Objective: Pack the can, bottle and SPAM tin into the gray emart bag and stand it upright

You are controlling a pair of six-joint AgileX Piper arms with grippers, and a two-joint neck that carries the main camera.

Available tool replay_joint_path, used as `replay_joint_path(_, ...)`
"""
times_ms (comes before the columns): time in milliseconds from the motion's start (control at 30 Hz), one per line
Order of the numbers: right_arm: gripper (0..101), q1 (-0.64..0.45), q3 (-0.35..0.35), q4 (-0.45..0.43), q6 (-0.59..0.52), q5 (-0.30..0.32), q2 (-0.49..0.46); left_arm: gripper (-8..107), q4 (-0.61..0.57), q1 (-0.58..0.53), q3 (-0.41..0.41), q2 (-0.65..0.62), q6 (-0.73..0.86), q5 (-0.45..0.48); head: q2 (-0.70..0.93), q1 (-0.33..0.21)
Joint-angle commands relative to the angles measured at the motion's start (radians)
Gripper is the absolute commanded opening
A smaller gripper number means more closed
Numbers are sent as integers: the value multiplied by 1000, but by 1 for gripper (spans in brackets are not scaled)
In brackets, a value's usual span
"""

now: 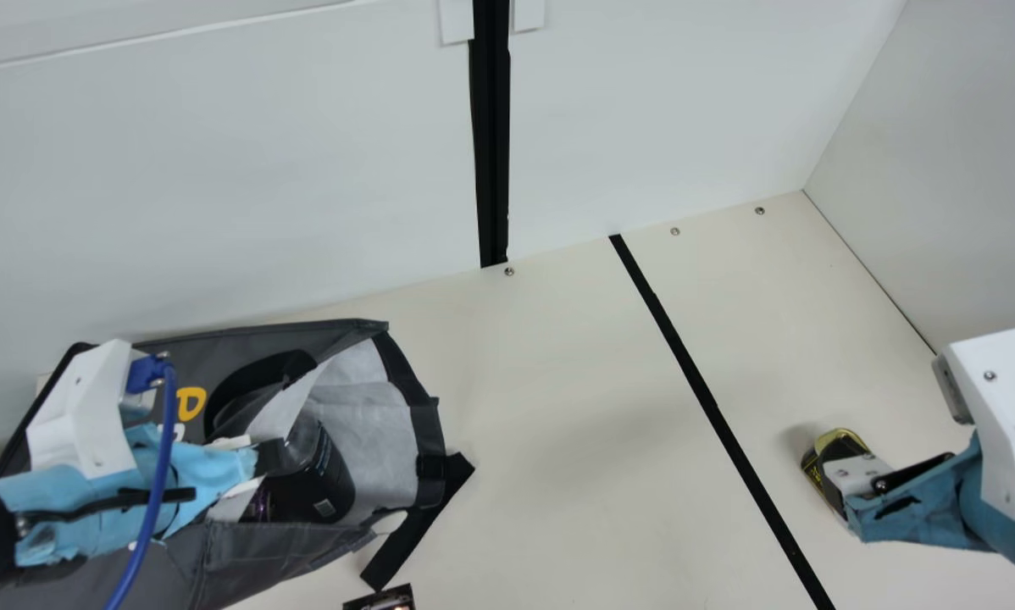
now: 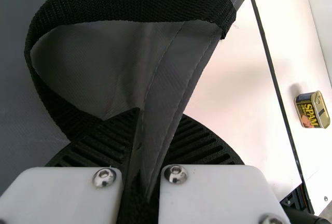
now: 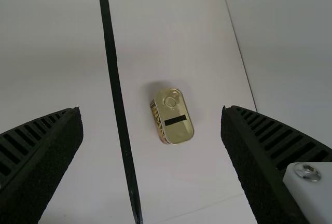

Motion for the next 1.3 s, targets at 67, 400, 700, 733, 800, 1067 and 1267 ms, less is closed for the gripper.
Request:
replay_joint_path(67,95,-54,2,63,-75,2,31,-8,0,0,0,0,0,0,-1,-23)
replay_joint_path(400,95,-242,3,219,-320,2,137,-8,0,0,0,0,0,0,-1,-23)
replay_joint_path(700,95,-409,-7,325,-554,2,252,-8,0,0,0,0,0,0,-1,-23)
replay_joint_path(733,95,-421,-7,332,-573,2,263,-8,0,0,0,0,0,0,-1,-23)
replay_joint_path(800,95,-449,-6,346,-617,2,284,-8,0,0,0,0,0,0,-1,-23)
replay_joint_path(1067,95,-521,10,379,-754,2,356,-8,0,0,0,0,0,0,-1,-23)
replay_joint_path(1267,95,-554,29,389,-829,2,399,-8,0,0,0,0,0,0,-1,-23)
